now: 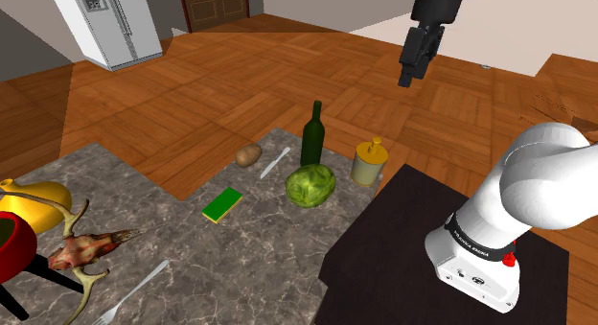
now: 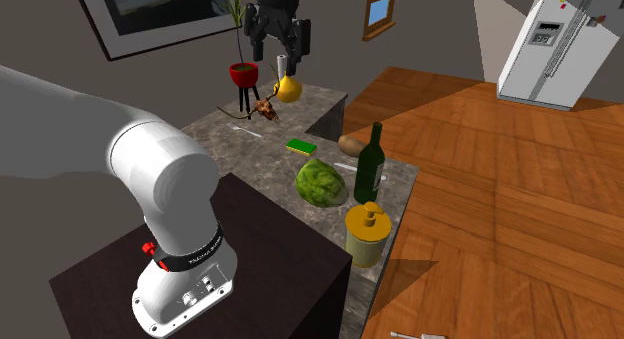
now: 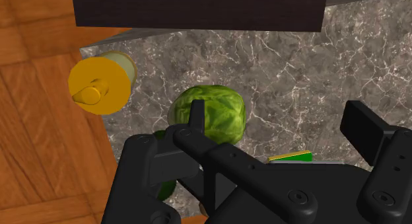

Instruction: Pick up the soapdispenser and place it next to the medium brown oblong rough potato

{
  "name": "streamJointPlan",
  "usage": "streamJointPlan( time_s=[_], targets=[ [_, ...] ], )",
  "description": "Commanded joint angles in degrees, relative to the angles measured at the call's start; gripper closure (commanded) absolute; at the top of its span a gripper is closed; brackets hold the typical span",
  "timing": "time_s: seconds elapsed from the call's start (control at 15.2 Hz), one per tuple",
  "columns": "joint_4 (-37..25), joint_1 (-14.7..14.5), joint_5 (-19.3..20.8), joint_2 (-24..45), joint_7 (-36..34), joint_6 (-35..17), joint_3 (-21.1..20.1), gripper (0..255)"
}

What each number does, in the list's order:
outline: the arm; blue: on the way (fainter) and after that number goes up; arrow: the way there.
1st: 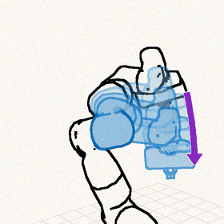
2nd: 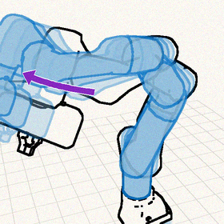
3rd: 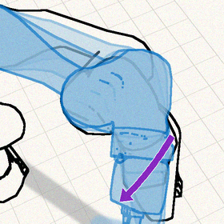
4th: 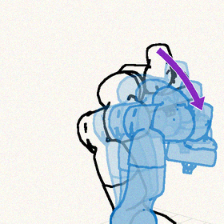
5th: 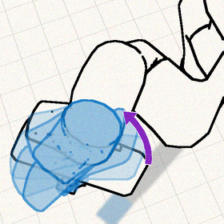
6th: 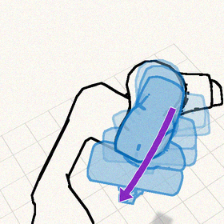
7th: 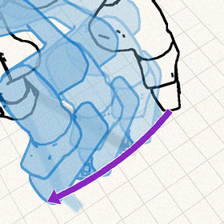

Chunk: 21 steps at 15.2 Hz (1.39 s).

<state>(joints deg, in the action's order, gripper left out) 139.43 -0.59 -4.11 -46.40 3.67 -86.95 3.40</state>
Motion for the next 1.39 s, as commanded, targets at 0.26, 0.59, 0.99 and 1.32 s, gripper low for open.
streamJointPlan(
  time_s=[0.26, 0.59, 0.99, 1.32],
  targets=[
    [5.32, 1.75, 2.01, 1.20, 2.91, -7.19, 3.24, 0],
    [10.41, 3.92, 4.23, 4.97, 6.66, -16.89, 7.62, 0],
    [13.91, 5.89, 5.74, 13.11, 11.66, -29.45, 13.39, 0],
    [14.38, 6.19, 4.69, 22.76, 16.96, -40.13, 18.67, 0]
  ],
)
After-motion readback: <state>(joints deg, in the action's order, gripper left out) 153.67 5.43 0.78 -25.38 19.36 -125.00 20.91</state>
